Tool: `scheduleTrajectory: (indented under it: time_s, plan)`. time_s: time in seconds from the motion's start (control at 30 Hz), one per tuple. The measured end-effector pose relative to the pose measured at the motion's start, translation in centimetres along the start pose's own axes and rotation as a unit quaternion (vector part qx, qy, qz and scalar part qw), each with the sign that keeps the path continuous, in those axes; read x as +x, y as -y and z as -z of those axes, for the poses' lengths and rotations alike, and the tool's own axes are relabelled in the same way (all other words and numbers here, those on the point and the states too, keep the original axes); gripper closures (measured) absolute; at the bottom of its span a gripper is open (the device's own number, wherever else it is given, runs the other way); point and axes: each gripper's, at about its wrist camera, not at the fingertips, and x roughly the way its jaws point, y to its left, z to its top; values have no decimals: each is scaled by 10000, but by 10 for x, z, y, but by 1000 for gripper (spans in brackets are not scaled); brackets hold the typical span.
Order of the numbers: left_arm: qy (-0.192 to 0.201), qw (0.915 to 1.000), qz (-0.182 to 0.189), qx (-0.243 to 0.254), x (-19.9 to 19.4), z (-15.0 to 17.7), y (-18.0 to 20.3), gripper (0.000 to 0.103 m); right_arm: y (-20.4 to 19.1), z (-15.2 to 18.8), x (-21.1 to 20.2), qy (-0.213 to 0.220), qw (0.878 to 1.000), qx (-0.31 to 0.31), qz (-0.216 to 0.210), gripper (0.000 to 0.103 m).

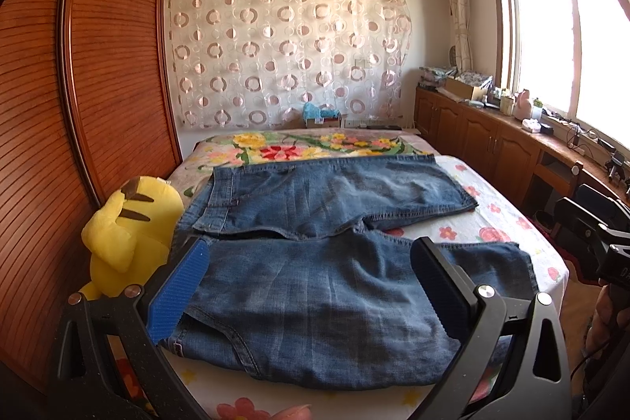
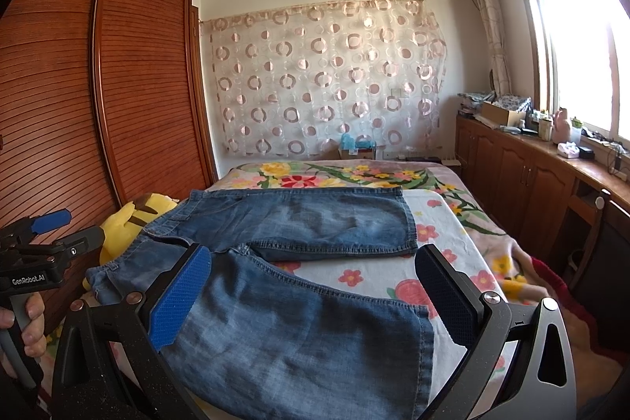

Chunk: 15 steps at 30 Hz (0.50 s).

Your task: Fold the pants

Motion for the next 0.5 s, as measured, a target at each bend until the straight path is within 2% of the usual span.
scheduleTrajectory:
  time_s: [0.23, 0.5]
  plan:
    - [-353, 9994, -48, -25, 19, 17, -7, 1, 9, 1, 4, -230, 9997, 43, 4, 0]
    - [-512, 9987, -53, -62, 33, 24, -17, 1, 13, -3, 9, -382, 9992, 65, 9, 0]
